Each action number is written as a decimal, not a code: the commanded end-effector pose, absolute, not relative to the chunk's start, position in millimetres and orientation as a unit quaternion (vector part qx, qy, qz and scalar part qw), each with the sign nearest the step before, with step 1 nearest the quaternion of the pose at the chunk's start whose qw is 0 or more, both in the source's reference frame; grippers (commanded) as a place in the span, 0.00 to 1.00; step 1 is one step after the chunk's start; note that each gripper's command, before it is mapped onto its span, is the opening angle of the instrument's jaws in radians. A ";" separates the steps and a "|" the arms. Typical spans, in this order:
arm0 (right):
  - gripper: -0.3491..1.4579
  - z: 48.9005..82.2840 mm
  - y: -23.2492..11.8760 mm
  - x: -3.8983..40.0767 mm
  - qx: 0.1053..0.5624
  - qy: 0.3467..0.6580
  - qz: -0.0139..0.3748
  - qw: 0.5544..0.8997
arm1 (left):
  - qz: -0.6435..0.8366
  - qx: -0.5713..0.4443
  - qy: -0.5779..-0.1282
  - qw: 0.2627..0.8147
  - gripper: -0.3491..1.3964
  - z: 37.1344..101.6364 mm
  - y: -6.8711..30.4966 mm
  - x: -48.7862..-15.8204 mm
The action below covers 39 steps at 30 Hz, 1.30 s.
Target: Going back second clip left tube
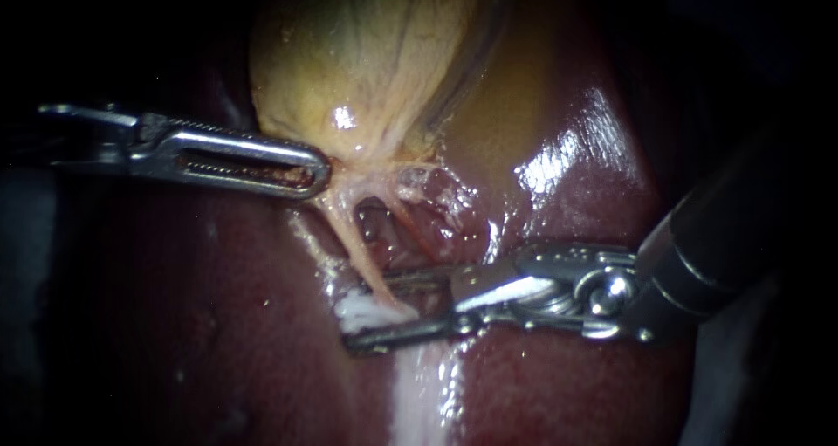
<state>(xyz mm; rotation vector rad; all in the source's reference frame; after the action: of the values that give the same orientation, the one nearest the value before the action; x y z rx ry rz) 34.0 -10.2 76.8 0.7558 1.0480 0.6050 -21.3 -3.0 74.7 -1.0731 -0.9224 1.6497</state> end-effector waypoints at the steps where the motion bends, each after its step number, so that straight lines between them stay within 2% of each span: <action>1: 0.47 76.7 -10.1 33.8 0.346 0.482 0.275 0.757 | 0.672 -0.437 -0.376 0.465 0.00 74.7 -3.0 -21.3; 16: 0.47 73.1 -7.9 29.7 0.346 0.490 0.261 0.757 | 0.672 -0.437 -0.376 0.465 0.00 74.7 -3.0 -21.2; 29: 0.47 69.1 -5.3 25.3 0.313 0.515 0.196 0.774 | 0.672 -0.437 -0.376 0.465 0.00 74.8 -3.1 -21.3; 39: 0.47 67.4 -3.4 23.0 0.293 0.524 0.190 0.777 | 0.672 -0.437 -0.375 0.465 0.00 74.9 -3.1 -21.3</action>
<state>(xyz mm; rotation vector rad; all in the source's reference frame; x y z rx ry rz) 22.9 -3.3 67.3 0.6340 1.1326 0.4138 -21.3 -3.1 74.8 -1.0745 -0.9231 1.6500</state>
